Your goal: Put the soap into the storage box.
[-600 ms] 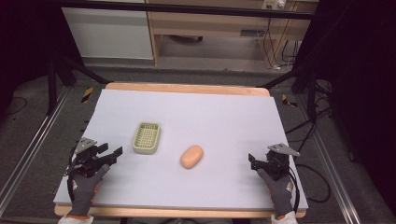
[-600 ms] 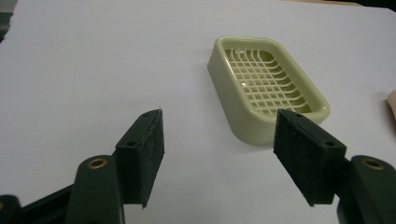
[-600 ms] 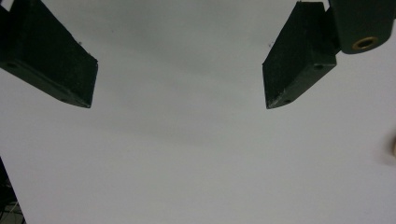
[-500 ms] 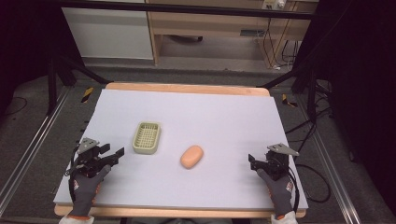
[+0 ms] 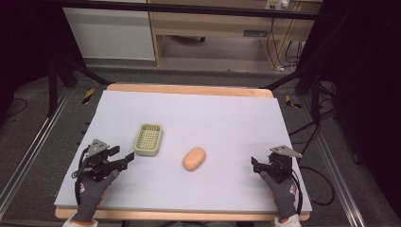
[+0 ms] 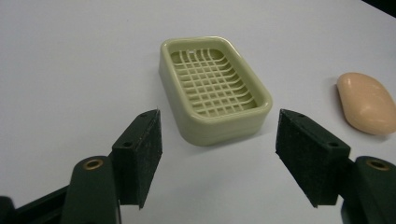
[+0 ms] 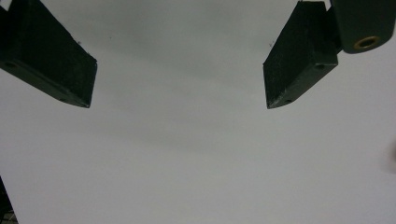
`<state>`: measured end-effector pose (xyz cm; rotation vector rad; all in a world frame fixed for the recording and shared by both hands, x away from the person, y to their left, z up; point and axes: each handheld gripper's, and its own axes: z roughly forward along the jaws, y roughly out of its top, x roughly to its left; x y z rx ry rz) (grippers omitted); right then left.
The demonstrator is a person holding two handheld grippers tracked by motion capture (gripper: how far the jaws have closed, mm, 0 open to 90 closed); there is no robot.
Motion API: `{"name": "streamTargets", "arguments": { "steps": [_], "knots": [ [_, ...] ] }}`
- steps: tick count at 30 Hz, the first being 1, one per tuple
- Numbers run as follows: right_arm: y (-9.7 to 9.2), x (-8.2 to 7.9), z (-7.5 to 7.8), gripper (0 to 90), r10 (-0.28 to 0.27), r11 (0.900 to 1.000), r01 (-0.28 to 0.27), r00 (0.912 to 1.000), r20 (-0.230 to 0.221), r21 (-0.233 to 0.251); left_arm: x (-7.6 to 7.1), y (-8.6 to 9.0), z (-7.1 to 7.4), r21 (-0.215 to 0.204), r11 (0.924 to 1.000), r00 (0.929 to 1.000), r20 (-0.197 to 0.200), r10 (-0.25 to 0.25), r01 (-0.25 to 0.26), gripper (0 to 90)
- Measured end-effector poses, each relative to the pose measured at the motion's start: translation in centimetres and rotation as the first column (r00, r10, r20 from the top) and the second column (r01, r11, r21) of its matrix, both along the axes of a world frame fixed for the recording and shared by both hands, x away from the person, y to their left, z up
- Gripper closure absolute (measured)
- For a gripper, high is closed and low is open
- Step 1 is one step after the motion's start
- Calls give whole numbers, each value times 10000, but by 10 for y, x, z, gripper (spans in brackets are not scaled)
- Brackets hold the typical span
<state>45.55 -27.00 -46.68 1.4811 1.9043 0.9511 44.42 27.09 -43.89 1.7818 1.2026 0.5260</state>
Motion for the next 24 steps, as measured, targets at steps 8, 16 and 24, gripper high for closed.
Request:
{"name": "streamTargets", "arguments": {
  "steps": [8,16,24],
  "knots": [
    [0,0,0,91,-69,9999,69,10000,14,-106,-1,-16,7,54,9993,9993,63,-381,381,298],
    [1,2,-2,89,-90,9999,89,9999,-96,-99,3,-34,11,261,9968,9971,25,-762,761,296],
    [2,0,-2,82,-131,9998,130,9999,-95,-138,10,-59,21,458,9896,9906,48,-1366,1362,288]
  ]
}}
